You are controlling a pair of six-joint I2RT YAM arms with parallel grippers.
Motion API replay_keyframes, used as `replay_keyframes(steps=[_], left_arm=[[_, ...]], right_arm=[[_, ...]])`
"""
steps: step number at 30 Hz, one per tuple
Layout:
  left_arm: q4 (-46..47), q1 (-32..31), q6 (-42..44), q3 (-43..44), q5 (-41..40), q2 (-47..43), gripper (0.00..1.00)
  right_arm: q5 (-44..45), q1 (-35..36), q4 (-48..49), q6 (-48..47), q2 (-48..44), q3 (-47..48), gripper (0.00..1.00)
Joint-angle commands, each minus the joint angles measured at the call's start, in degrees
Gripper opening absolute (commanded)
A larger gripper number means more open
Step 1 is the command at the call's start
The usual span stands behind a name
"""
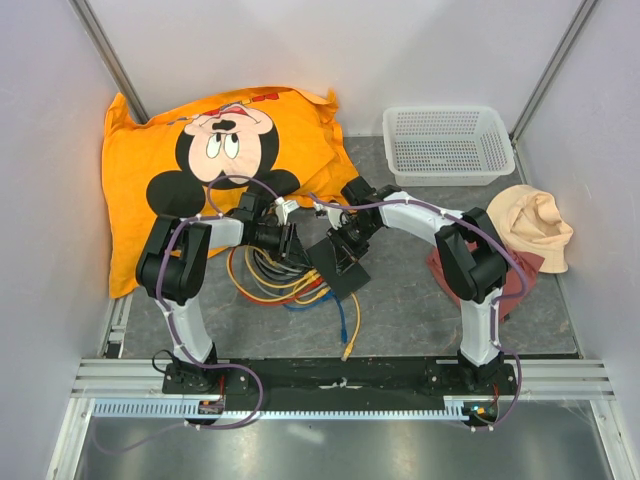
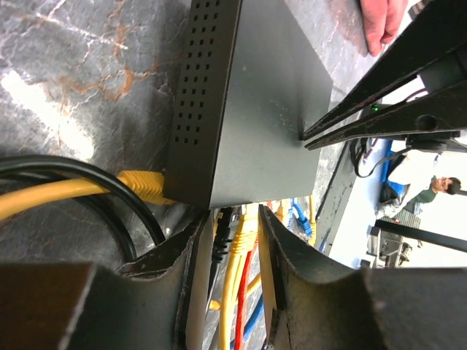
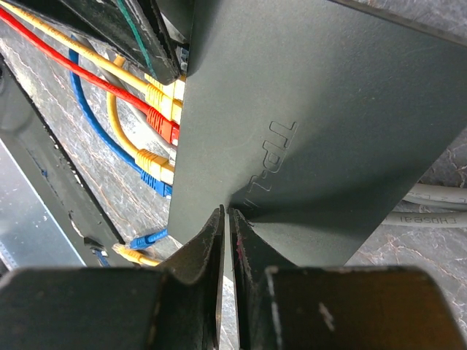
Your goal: Pull the plug from the switch port
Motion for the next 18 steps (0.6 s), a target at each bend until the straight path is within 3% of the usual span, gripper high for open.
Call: replay_keyframes(steps=[1,13,18], left_arm=[[2.59,0.24,-1.84,0.22,2.47,1.55,0.38],[1.45,-0.02,0.01,0.39,3.35,2.17,0.37],[1.54,-0.11,0.97,-0.22,3.43,2.17,0.32]], right_arm=[[11.67,1.77,7.89,-3.27,9.13,-3.81,0.16],[12.11,1.77,7.89,-3.36,8.87,-3.99,0.16],[11.76,1.77,7.89,-3.36,8.95,-3.99,0.16]])
